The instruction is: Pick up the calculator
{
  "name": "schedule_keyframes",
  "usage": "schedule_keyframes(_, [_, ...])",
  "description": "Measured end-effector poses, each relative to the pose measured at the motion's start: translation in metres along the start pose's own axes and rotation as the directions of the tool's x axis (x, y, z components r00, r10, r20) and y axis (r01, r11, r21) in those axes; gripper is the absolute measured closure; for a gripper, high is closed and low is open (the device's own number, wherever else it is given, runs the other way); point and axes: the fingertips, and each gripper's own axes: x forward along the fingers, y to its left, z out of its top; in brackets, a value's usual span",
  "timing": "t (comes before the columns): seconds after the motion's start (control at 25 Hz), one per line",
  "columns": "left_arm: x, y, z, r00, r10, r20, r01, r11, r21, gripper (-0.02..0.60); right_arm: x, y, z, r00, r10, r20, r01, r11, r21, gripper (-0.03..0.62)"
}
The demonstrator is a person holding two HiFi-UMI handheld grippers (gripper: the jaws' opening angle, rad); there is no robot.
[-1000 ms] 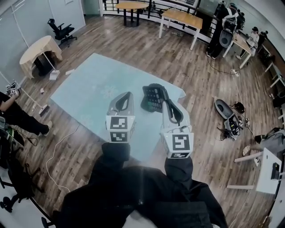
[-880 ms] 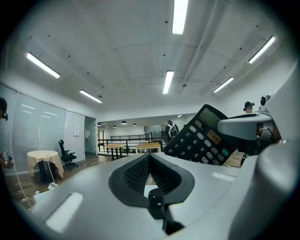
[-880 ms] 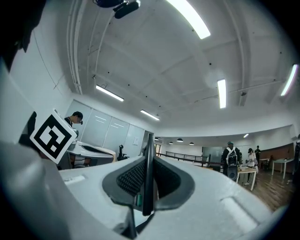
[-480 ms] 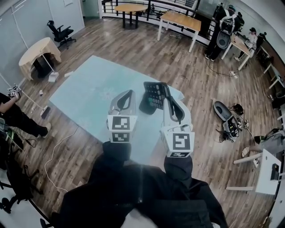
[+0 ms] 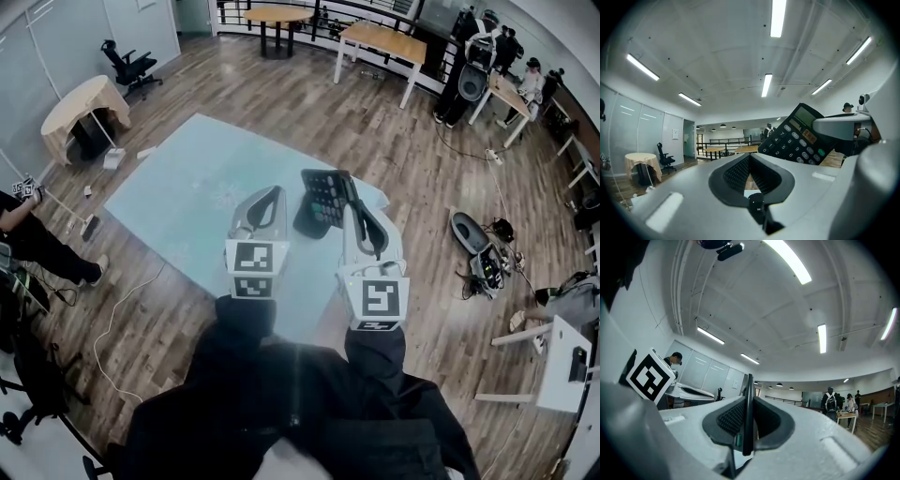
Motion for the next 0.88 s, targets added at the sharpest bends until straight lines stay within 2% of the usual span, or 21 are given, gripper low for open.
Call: schedule_keyframes(0.88, [-0.012,-0.005,-0.005,1.0,-0.009,-0.011,0.009,1.0,0.006,0.578,-0.013,0.008,0.005,1.0,-0.004,-0.013,0.004,1.0,-0.012,0.546])
